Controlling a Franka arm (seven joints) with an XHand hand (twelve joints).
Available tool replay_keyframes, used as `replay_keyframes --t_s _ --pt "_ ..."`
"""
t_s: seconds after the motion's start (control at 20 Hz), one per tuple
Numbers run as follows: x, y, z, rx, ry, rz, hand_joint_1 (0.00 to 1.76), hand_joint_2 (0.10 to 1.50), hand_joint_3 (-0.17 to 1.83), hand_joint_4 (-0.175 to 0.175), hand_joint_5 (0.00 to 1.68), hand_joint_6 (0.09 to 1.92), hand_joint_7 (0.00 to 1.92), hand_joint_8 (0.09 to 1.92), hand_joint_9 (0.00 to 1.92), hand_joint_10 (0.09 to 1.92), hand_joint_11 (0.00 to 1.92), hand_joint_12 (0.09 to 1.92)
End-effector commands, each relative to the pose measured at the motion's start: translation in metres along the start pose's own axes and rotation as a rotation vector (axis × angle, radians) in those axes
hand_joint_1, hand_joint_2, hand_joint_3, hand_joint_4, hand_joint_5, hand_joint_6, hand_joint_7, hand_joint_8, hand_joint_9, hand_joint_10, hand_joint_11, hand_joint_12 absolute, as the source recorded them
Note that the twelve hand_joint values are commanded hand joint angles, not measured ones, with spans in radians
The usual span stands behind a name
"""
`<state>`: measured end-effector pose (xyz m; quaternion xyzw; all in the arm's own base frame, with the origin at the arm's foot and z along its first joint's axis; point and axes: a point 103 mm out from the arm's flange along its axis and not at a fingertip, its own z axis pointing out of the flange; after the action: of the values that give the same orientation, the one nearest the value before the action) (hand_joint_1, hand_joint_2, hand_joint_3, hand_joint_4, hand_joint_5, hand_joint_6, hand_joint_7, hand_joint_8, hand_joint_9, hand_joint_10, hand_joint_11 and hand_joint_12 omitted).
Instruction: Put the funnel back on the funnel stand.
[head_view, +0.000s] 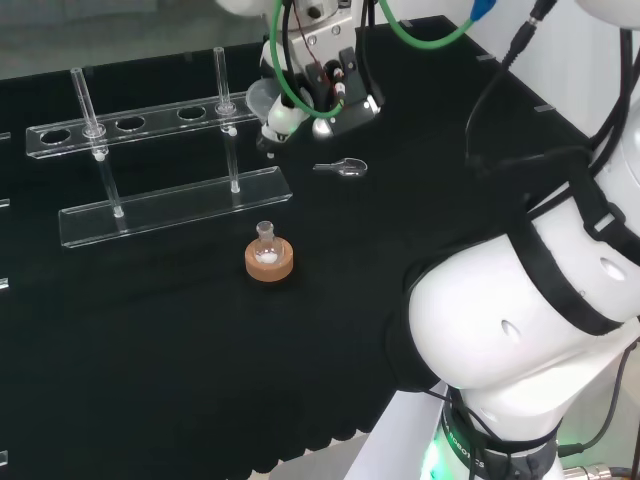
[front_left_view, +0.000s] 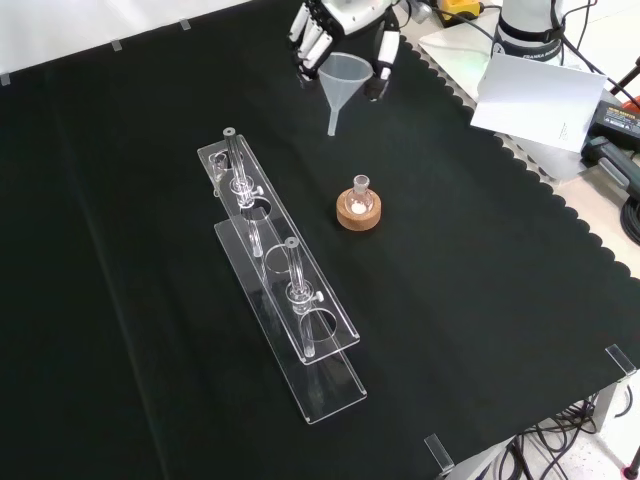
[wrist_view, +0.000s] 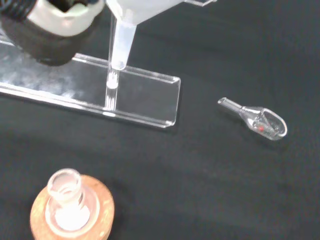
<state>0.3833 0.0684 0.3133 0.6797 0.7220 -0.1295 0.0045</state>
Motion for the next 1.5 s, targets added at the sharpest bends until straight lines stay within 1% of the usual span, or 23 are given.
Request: replay_keyframes --t_s 0.05,0.4,0.45,0.55,0.7,0.8,1.0,1.3,1.5 --pt "-0.025 0.016 -0.013 0.010 -0.004 0.016 0.91 0.98 0.07 0.006 0.95 0.74 0.78 0.65 1.15 0.28 0.82 1.07" --pt "-0.040 0.033 -0.032 -0.009 -0.012 0.033 0.91 0.97 0.08 0.005 0.95 0.74 0.78 0.65 1.15 0.27 0.82 1.07" --pt "-0.042 0.037 -0.034 -0.011 -0.012 0.034 0.91 0.96 0.11 0.005 0.94 0.74 0.78 0.65 1.15 0.26 0.82 1.07" --pt "-0.042 0.040 -0.037 -0.026 -0.012 0.038 0.91 0.90 0.24 0.006 0.94 0.74 0.78 0.65 1.17 0.23 0.82 1.07" --pt "-0.042 0.053 -0.041 -0.011 -0.004 0.029 0.91 0.79 0.47 0.004 0.94 0.75 0.78 0.66 1.18 0.21 0.82 1.07" --pt "-0.041 0.065 -0.045 -0.006 -0.007 0.020 0.91 0.76 0.53 0.003 0.94 0.75 0.78 0.66 1.18 0.21 0.82 1.07" --pt "-0.039 0.085 -0.046 -0.011 -0.013 0.006 0.91 0.75 0.55 0.004 0.94 0.75 0.78 0.66 1.18 0.20 0.83 1.07" --pt "-0.041 0.110 -0.044 -0.008 -0.020 0.003 0.91 0.74 0.56 0.004 0.94 0.75 0.78 0.66 1.18 0.20 0.83 1.07" --pt "-0.045 0.124 -0.042 -0.010 -0.011 0.001 0.91 0.74 0.57 0.003 0.94 0.75 0.78 0.66 1.18 0.20 0.83 1.07"
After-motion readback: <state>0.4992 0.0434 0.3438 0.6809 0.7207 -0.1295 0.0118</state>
